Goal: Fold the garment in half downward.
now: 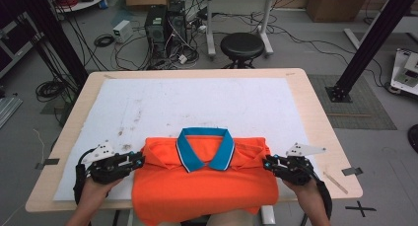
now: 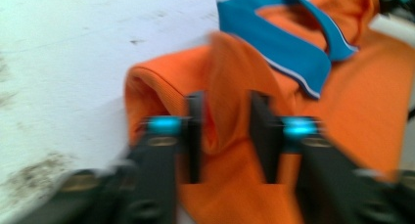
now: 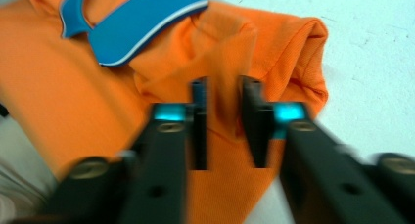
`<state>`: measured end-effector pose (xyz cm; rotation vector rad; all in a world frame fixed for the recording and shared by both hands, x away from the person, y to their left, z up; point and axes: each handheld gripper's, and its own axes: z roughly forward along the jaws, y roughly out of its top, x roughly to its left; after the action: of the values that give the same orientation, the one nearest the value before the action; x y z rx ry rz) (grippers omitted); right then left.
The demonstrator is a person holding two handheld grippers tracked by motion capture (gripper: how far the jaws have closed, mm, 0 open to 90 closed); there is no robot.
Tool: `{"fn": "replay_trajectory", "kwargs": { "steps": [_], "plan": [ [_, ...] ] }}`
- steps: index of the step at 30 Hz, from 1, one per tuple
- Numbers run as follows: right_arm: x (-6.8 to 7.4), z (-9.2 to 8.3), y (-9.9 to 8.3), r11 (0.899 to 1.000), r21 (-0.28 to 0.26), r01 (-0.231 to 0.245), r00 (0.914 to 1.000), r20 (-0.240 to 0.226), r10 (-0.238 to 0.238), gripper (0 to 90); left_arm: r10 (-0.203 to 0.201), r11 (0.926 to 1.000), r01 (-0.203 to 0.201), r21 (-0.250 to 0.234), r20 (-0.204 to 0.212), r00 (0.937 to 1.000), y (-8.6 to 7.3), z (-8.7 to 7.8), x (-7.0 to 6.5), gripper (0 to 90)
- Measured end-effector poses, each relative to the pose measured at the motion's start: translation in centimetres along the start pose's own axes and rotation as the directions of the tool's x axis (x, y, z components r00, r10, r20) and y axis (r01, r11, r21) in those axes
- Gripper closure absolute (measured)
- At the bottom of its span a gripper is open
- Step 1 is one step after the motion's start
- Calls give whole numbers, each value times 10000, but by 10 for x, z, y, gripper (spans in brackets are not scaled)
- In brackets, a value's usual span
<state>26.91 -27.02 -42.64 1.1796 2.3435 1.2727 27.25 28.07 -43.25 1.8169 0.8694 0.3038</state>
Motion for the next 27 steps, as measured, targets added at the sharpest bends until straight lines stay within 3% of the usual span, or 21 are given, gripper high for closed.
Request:
{"fn": "replay_trajectory", "kwargs": {
  "steps": [1,5,9,14,19,21,23,27],
  "plan": [
    [-2,-2,2,9993,-222,-308,9995,-27,307,632,-301,9992,295,-273,-220,9993,4,-1,5,511],
    [-6,-4,9,9957,-727,-571,9981,189,586,573,-523,9974,501,-518,-419,9978,12,1,11,430],
    [-15,3,27,9916,-1025,-783,9920,910,878,518,-817,9952,781,-594,-611,9948,23,17,25,425],
    [-26,25,39,9943,-529,-922,9837,1499,992,494,-1035,9942,1055,218,-780,9916,28,36,37,427],
    [-35,45,42,9934,169,-1131,9815,1573,1090,471,-1225,9848,1303,1150,-724,9898,23,49,43,436],
    [-40,56,40,9893,608,-1325,9832,1347,1234,470,-1242,9752,1309,1783,-481,9911,19,55,44,495],
    [-42,61,38,9860,800,-1463,9831,1228,1359,475,-1046,9722,1114,2061,-439,9935,16,57,42,580],
    [-46,66,35,9803,997,-1705,9824,944,1613,566,-1042,9728,1092,2043,-350,9939,15,56,43,737]
  ]
}}
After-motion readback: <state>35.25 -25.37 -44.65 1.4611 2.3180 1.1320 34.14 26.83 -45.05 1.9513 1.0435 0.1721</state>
